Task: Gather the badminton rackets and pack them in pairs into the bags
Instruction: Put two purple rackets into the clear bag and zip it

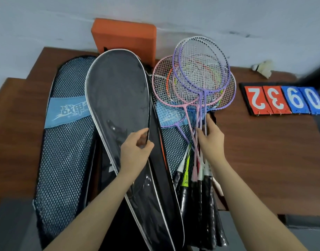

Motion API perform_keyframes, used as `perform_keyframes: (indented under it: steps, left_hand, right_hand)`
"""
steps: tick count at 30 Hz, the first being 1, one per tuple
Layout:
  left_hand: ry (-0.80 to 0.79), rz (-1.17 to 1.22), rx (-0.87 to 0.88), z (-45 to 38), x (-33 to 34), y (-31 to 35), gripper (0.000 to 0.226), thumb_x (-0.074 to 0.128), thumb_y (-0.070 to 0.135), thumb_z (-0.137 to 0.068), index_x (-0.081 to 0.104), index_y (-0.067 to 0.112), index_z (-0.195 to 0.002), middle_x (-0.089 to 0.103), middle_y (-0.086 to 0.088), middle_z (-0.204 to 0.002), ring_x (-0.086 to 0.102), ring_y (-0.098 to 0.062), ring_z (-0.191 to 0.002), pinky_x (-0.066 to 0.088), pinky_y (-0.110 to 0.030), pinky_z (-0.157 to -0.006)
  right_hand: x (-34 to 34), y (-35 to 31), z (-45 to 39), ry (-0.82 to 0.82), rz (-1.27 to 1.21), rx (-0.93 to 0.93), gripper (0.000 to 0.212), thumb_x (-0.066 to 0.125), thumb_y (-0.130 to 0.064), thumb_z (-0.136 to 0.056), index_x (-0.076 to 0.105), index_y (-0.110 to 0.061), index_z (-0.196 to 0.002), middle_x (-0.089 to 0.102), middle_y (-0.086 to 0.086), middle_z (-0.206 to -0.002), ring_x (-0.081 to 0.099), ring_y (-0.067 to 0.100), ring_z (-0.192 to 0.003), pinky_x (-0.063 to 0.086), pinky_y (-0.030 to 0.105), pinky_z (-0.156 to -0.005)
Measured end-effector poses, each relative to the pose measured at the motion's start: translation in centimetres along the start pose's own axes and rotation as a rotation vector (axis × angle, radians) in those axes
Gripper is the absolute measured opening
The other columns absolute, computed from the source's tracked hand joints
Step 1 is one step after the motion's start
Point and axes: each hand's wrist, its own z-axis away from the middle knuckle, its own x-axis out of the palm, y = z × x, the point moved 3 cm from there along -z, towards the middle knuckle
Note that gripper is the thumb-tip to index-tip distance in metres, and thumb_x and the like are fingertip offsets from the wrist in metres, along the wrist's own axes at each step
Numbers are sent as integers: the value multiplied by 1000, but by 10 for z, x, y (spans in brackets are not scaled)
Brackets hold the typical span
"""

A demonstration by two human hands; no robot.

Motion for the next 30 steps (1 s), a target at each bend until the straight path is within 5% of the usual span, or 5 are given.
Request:
perform_keyframes:
  steps: [4,9,15,24,30]
  left_hand:
    - [20,54,-49,1,-6,-3,38,63,8,-80,64,26,-113,65,6,-96,59,-3,-85,45,-11,-82]
    - [90,159,-76,5,-7,1,37,62,5,-80,64,17,-116,64,15,-87,62,-4,-85,46,-21,-88]
    - [177,315,-112,8,-4,3,31,63,4,-82,64,4,-114,69,-6,-98,64,-13,-86,50,-27,-88]
    - [138,229,-104,10,13,17,33,62,15,-84,63,11,-118,67,4,-107,63,-6,-95,49,-24,-92]
    - [115,227,-68,18,24,22,37,59,9,-86,58,10,-124,67,-2,-105,65,-8,-81,48,-6,-64]
  right_hand:
    - [-12,1,22,53,-27,-89,52,55,-7,-90,40,-10,-139,59,5,-121,55,12,-105,38,16,-87]
    - [-22,5,56,37,41,-256,53,56,-2,-86,46,-14,-136,48,3,-71,42,8,-65,34,5,-61]
    - [-34,22,92,24,51,-257,52,55,-11,-83,47,-18,-134,44,-9,-75,41,-1,-69,34,12,-64]
    - [-49,52,140,-116,197,-114,59,57,-5,-86,41,-31,-137,61,11,-95,52,28,-86,48,43,-72]
    - [-43,61,147,-244,239,-181,57,61,-10,-84,46,-33,-134,43,-19,-77,49,14,-77,40,30,-62]
